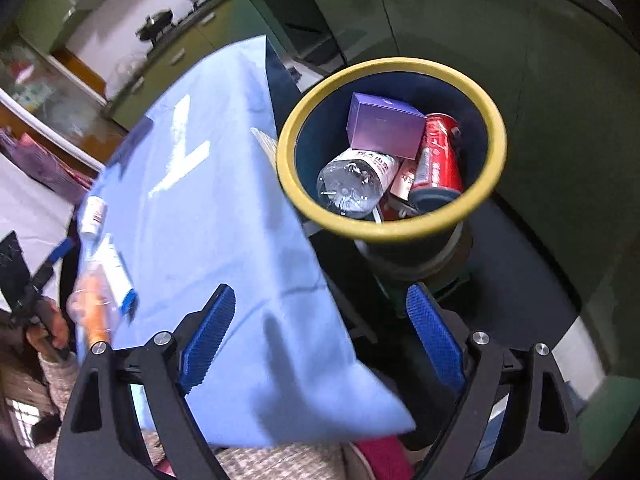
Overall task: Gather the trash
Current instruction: 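Grasp the clear plastic cup with the left gripper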
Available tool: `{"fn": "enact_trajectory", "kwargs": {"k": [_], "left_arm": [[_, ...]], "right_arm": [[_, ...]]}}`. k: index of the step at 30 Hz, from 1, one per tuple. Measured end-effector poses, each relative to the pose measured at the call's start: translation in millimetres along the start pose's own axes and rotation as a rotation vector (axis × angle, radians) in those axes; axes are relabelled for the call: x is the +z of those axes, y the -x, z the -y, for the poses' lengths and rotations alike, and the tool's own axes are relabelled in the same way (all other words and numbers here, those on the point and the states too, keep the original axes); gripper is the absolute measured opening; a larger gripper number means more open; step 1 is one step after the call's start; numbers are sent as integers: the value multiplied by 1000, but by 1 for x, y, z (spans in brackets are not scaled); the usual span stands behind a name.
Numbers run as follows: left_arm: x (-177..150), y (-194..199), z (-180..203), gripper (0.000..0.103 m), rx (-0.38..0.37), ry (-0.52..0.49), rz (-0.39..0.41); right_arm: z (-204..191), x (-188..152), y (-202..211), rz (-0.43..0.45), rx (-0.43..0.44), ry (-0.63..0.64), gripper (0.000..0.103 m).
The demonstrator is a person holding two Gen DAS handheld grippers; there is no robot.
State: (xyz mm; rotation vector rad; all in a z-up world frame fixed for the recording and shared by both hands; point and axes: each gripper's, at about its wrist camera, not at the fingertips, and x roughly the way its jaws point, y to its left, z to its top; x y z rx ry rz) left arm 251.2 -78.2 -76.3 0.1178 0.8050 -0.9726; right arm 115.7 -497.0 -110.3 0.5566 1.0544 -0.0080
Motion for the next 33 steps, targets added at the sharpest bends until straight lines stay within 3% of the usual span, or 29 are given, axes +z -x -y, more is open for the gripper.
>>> {"fn": "enact_trajectory", "kwargs": {"k": [6, 11, 22, 33], "left_arm": [[-5, -5, 22, 96, -147, -51, -72], [-9, -12, 22, 96, -87, -62, -114], [-11, -27, 18, 96, -105, -67, -156], [-13, -34, 10, 96, -67, -48, -181]], "right_arm": [[-5, -5, 9, 28, 43, 4, 87], [-8, -4, 11, 36, 72, 7, 87], [-32, -5, 14, 35, 85, 65, 87], [-34, -7, 11, 22, 92, 77, 88]]}}
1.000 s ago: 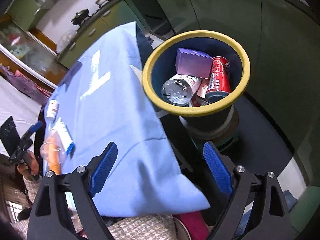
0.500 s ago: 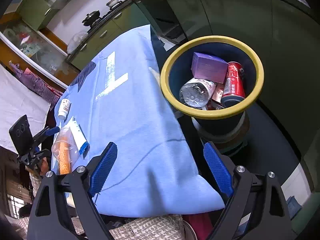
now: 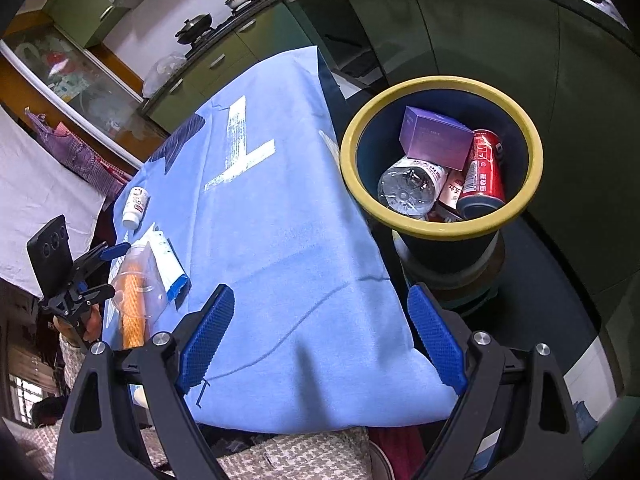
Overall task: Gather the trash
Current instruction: 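Grasp the clear plastic cup with the left gripper, then carry the plastic cup over the bin and open the left gripper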
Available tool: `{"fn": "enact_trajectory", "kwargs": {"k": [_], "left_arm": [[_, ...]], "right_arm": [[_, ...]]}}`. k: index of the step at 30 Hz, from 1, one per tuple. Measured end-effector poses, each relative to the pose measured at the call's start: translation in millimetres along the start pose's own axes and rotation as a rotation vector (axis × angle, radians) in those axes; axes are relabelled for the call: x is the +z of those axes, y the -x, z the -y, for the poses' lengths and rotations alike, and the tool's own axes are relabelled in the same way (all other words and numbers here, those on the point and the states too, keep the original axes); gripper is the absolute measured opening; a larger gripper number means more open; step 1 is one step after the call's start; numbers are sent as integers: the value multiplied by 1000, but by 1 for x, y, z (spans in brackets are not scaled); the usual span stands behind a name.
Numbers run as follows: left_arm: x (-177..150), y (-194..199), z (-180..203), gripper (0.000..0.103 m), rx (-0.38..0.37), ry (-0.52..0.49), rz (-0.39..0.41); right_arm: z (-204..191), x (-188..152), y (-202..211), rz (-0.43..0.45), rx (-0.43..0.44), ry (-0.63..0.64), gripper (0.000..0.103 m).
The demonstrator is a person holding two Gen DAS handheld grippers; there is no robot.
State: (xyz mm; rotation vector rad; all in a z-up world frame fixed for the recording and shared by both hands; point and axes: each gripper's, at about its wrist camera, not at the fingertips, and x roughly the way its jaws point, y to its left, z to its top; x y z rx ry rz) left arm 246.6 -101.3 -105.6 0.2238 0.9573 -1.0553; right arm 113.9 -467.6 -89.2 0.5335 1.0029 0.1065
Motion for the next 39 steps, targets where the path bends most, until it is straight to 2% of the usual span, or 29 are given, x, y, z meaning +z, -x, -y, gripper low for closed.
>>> {"fn": "enact_trajectory", "kwargs": {"k": [9, 11, 18, 26, 29, 32, 39], "left_arm": [[-2, -12, 8, 94, -19, -20, -34], [-3, -13, 9, 80, -27, -18, -41], [-2, -8, 14, 80, 5, -36, -27], [7, 17, 24, 80, 38, -56, -5], [21, 24, 39, 80, 22, -85, 1], [50, 21, 60, 80, -5, -117, -11], [144, -32, 118, 80, -72, -192, -74]], "right_arm": [[1, 0, 0, -5, 1, -1, 88], [1, 0, 0, -4, 1, -1, 88], [-1, -1, 0, -6, 4, 2, 88], [2, -1, 2, 3, 12, 1, 88], [4, -1, 5, 13, 13, 1, 88], [5, -3, 10, 24, 14, 7, 88], [24, -9, 30, 81, -14, 7, 88]]}}
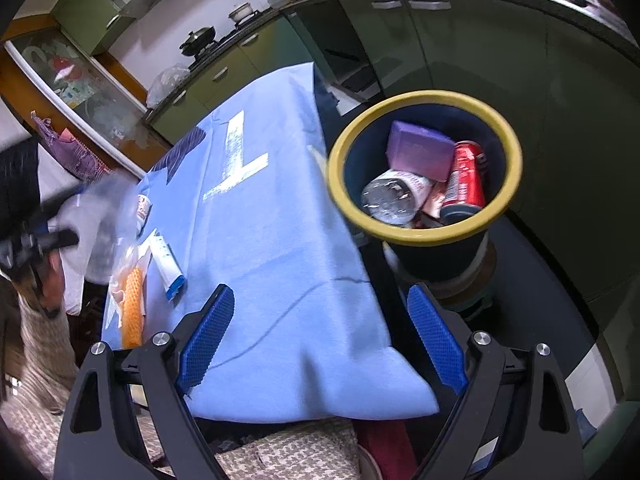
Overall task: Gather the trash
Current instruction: 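Carry the plastic cup over the bin and open the left gripper, then grasp the white toothpaste tube with the right gripper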
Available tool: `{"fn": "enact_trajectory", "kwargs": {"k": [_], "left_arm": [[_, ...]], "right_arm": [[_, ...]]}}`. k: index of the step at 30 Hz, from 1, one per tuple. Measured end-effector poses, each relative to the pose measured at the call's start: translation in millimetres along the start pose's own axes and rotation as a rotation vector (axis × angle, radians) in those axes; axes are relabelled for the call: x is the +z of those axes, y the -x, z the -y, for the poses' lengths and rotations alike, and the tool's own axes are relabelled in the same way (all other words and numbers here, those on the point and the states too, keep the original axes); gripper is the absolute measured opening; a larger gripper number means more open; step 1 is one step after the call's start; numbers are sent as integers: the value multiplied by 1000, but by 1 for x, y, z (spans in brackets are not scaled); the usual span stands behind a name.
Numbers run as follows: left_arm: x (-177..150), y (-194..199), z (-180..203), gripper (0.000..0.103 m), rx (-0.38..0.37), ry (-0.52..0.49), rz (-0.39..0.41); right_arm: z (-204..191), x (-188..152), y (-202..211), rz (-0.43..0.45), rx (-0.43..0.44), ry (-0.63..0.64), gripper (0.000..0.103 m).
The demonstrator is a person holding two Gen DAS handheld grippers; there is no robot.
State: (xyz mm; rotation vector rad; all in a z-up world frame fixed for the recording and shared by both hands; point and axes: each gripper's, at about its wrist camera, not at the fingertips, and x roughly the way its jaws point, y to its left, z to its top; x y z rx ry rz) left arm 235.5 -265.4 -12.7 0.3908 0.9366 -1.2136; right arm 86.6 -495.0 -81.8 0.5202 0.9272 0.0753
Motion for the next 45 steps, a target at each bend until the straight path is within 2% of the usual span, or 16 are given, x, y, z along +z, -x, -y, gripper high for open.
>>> {"fn": "enact_trajectory", "kwargs": {"k": [4, 9, 12, 17, 22, 25, 28, 32, 34, 37, 39, 43, 45], "left_arm": [[61, -61, 15, 80, -50, 8, -56], [115, -158, 27, 80, -3, -22, -149], [131, -210, 27, 80, 30, -43, -196], [137, -267, 27, 80, 74, -83, -267], [136, -283, 30, 83, 115, -118, -311], [137, -263, 31, 87, 120, -134, -297], [139, -223, 29, 89, 99, -96, -255], [131, -145, 23, 91, 86, -42, -136], [116, -92, 17, 93, 88, -6, -32], [75, -13, 0, 96, 134, 69, 130], [36, 35, -16, 96, 164, 135, 232], [-42, 98, -61, 96, 246, 299, 374], [-90, 123, -90, 96, 321, 396, 468]], "right_arm": [[19, -2, 10, 37, -11, -22, 89], [46, -8, 16, 53, 18, -68, 90], [61, -13, 19, 62, 38, -97, 90], [77, -15, 21, 74, 59, -126, 90], [83, -11, 17, 71, 58, -130, 90], [78, -12, 13, 60, 57, -118, 90], [71, -13, 11, 60, 53, -112, 90], [53, -13, 12, 59, 55, -69, 90], [41, -12, 10, 54, 58, -41, 91], [18, -10, 4, 34, 54, 13, 91], [-5, -9, -2, 7, 57, 70, 91], [-63, -4, -16, -61, 98, 228, 91], [-97, 0, -27, -102, 110, 313, 91]]}}
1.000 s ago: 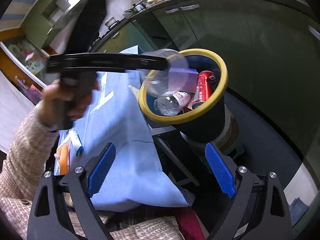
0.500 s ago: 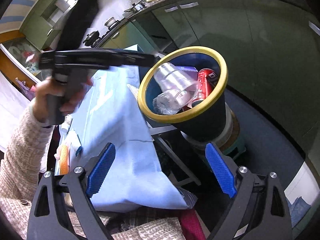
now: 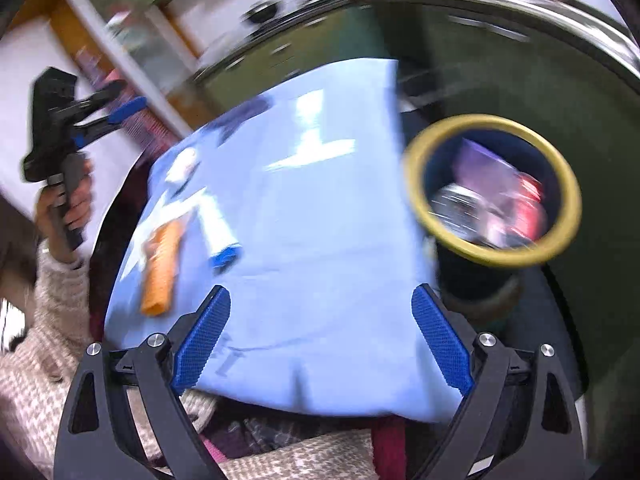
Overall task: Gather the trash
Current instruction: 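Grasp the white toothpaste tube with the right gripper, then carry the toothpaste tube over the bin and open the right gripper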
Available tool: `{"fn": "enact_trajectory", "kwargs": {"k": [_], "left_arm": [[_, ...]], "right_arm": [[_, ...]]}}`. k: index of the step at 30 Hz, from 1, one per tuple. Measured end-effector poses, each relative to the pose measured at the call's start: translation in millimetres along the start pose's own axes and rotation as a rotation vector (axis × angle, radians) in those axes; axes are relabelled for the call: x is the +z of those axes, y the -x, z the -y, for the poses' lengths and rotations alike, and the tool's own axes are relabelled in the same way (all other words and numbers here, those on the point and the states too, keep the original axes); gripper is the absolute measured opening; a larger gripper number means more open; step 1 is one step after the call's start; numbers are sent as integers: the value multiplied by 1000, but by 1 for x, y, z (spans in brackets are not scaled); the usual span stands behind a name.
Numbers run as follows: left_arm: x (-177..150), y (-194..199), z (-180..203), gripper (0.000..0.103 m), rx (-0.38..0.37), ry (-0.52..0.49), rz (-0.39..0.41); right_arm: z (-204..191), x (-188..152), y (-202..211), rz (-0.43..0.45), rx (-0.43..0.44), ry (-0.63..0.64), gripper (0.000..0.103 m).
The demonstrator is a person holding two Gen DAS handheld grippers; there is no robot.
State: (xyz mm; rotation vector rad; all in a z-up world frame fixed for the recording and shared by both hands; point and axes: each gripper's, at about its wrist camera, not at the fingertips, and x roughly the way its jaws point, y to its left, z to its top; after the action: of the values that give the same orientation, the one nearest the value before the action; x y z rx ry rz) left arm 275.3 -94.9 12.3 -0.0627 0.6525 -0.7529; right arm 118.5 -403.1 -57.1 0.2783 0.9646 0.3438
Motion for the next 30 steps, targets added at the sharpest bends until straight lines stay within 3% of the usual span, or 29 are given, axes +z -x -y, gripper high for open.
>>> {"fn": "enact_trajectory", "kwargs": {"k": [5, 7, 9, 12, 17, 23, 30], "left_arm": [[-42, 31, -93, 96, 131, 221, 156], [-56, 36, -115, 96, 165, 278, 187], [-67, 40, -131, 96, 174, 318, 198], [-70, 45, -133, 96, 196, 305, 211], [-76, 48, -134, 96, 169, 300, 224], [-80, 45, -139, 96, 150, 319, 208], [-81, 41, -135, 96, 155, 299, 191]], "right_arm": [[-64, 35, -46, -89, 35, 172, 88], [-86, 48, -70, -132, 46, 234, 76], [-105, 60, -94, -175, 27, 304, 72], [-126, 64, -130, -268, 1, 402, 61], [-143, 62, -167, -340, -78, 506, 55], [-144, 65, -186, -371, -107, 509, 53], [-136, 65, -192, -395, -105, 486, 32]]}}
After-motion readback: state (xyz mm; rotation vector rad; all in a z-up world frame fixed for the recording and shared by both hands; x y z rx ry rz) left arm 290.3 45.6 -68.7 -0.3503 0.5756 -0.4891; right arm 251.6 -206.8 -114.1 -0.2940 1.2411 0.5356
